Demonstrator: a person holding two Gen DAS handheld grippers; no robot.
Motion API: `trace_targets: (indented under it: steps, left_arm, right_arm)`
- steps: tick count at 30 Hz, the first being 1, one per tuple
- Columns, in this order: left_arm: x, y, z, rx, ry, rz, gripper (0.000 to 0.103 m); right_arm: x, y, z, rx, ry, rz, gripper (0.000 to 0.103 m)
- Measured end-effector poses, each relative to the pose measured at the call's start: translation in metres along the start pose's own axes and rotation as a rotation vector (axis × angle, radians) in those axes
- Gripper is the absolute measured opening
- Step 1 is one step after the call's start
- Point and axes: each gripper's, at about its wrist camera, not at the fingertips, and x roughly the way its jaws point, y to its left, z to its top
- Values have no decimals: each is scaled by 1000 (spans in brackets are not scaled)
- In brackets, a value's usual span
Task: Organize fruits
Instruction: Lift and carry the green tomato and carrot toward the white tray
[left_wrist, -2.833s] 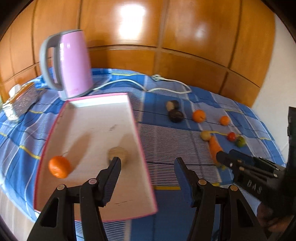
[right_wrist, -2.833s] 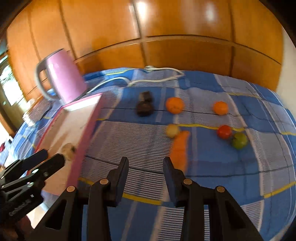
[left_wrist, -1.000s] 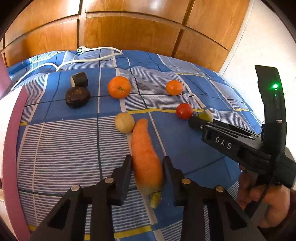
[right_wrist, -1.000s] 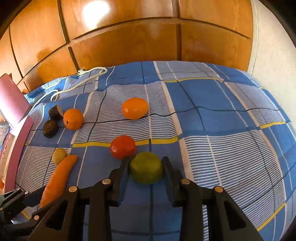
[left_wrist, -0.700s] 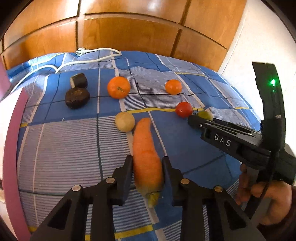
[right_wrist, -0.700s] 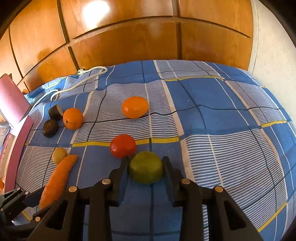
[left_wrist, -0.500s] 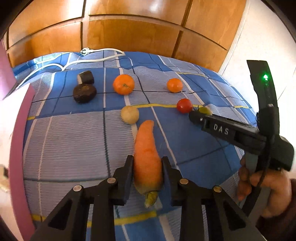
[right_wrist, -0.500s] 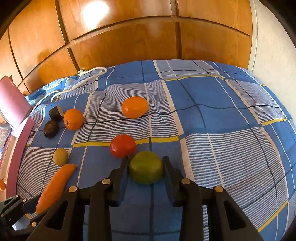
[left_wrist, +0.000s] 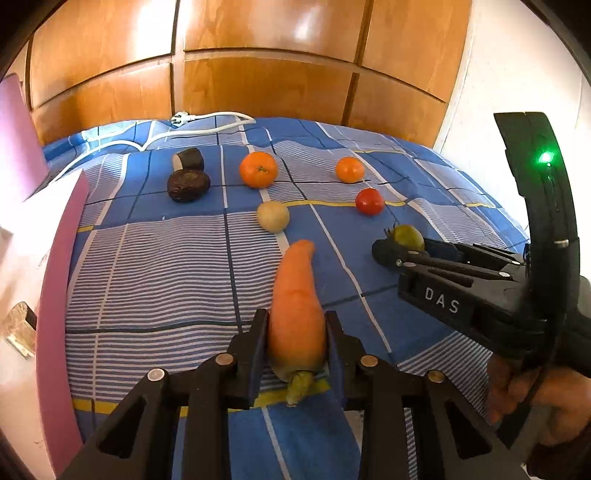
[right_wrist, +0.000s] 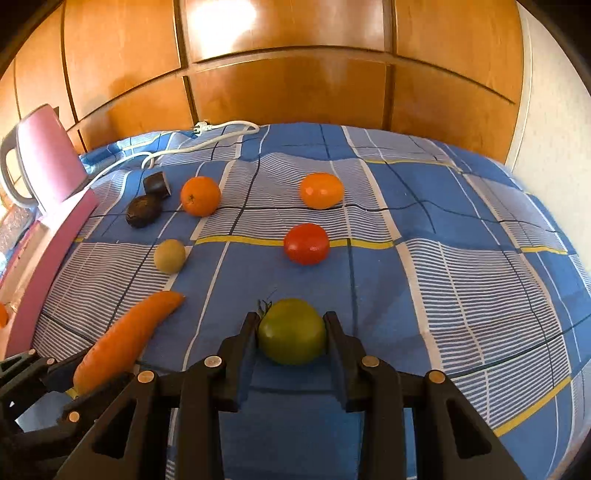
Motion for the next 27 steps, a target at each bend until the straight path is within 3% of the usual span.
trace_targets:
  steps: [15, 27]
  left_arm:
    - [-15, 9, -2, -48, 23, -20, 29]
    - [-60, 25, 6, -79, -67, -10, 29]
  right_arm:
    - [-1, 0, -3, 13, -22, -10, 35]
    - [-16, 22, -11, 9, -5, 59, 34]
